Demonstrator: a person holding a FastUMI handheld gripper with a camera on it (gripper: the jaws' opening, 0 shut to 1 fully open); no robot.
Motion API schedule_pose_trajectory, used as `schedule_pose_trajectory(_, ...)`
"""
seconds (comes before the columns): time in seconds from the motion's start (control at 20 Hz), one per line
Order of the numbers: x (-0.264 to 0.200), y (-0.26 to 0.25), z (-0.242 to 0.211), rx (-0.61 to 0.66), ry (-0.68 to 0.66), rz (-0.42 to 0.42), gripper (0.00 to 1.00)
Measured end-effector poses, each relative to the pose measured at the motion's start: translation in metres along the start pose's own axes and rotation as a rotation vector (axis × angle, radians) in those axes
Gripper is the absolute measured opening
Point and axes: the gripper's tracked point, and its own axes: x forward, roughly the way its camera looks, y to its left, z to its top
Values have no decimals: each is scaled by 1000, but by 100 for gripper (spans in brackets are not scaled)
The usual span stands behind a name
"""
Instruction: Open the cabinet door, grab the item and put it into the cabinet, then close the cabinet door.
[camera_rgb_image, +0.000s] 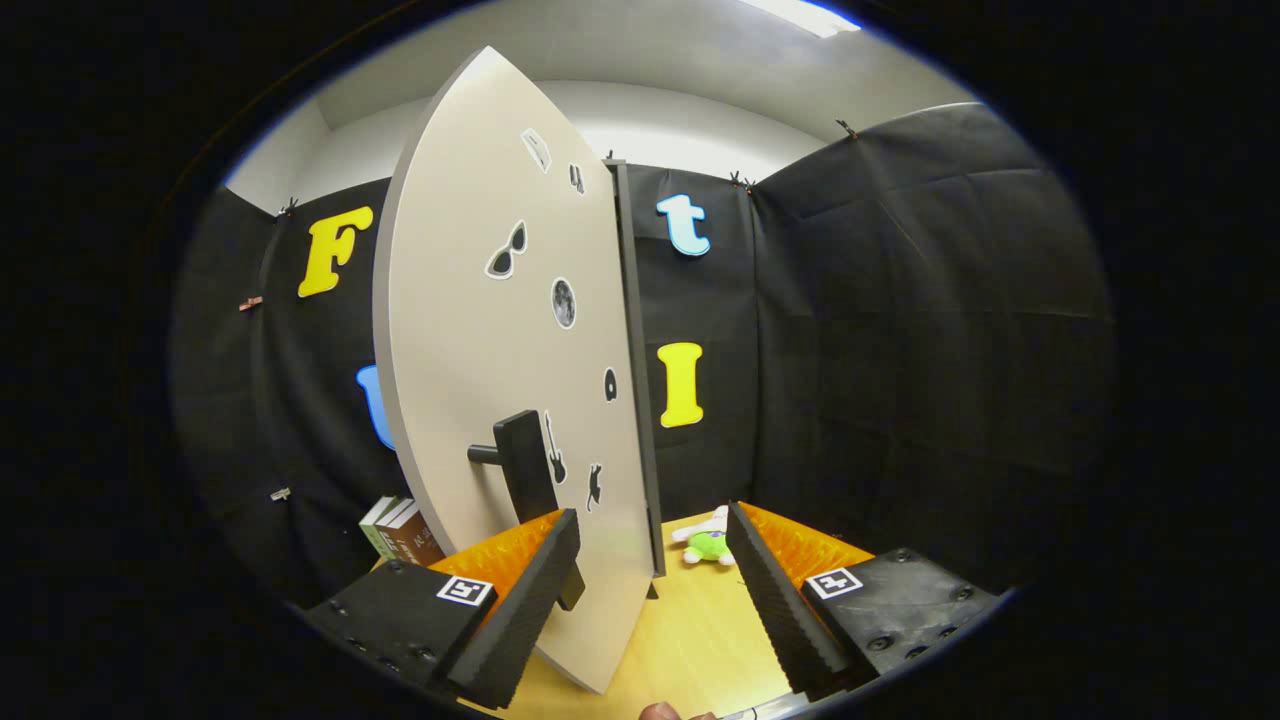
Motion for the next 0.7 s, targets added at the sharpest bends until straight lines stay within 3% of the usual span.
schedule_pose_trajectory(0.35, 27, 89, -27, -8, 52, 174, 98)
schedule_pose_trajectory(0.7, 31, 113, -27, 0, 34, 220, 98)
